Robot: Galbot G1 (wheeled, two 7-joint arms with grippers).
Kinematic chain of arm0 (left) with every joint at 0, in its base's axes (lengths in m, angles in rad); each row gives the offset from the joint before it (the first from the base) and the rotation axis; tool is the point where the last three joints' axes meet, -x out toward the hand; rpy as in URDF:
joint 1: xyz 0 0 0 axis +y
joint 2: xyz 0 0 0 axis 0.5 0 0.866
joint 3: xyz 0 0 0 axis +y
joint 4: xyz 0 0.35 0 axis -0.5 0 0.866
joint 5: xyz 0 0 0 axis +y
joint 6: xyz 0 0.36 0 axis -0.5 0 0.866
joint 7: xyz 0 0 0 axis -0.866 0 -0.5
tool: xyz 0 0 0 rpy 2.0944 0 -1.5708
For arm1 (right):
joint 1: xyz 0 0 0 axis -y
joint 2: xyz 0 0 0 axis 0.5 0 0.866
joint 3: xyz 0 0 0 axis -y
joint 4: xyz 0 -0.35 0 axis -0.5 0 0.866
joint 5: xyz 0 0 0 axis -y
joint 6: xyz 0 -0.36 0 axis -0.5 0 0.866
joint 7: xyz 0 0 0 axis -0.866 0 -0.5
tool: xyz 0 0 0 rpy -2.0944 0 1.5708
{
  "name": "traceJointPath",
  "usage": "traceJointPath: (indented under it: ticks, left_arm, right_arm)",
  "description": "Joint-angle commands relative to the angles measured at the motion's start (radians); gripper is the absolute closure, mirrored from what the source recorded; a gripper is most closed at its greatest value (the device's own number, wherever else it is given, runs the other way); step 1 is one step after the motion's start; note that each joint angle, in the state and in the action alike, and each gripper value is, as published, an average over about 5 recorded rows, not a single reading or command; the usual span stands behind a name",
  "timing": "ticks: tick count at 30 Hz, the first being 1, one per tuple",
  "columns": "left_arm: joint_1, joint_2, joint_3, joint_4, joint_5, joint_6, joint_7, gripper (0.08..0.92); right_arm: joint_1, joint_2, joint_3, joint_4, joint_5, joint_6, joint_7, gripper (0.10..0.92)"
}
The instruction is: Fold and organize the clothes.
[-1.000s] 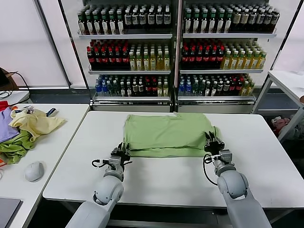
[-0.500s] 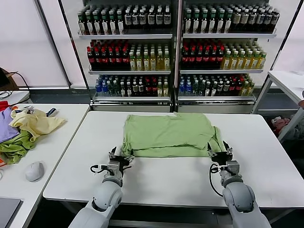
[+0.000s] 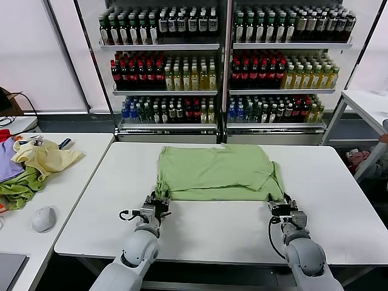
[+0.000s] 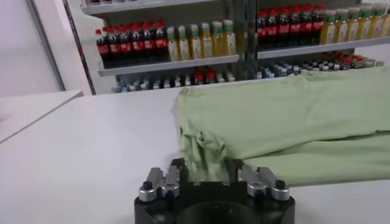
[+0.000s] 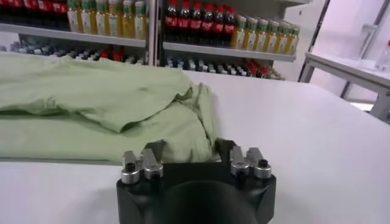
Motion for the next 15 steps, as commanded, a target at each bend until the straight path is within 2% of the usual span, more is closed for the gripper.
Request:
traceJointPath:
  ticks: [1,6,9,15]
  left_arm:
    - [-0.003,-0.001,-0.003,0.010,-0.041,0.018,0.000,0.661]
    - [0.017,0.002,-0.010,-0.022,-0.046,0.013,-0.001,0.808]
    - [0.046,0.007,-0.017,-0.065,-0.045,0.011,-0.001,0.873]
    - [0.145,0.019,-0.044,-0.190,-0.036,0.009,0.001,0.891]
  right_arm:
    - [-0.008,0.000,0.004,-0.005,0.019,-0.022,0.006,0.655]
    - [-0.024,-0.004,0.007,0.017,0.021,-0.005,-0.006,0.798]
    - [-0.052,-0.009,0.014,0.055,0.021,0.003,-0.011,0.857]
    - [-0.155,-0.017,0.044,0.176,0.017,0.011,-0.013,0.884]
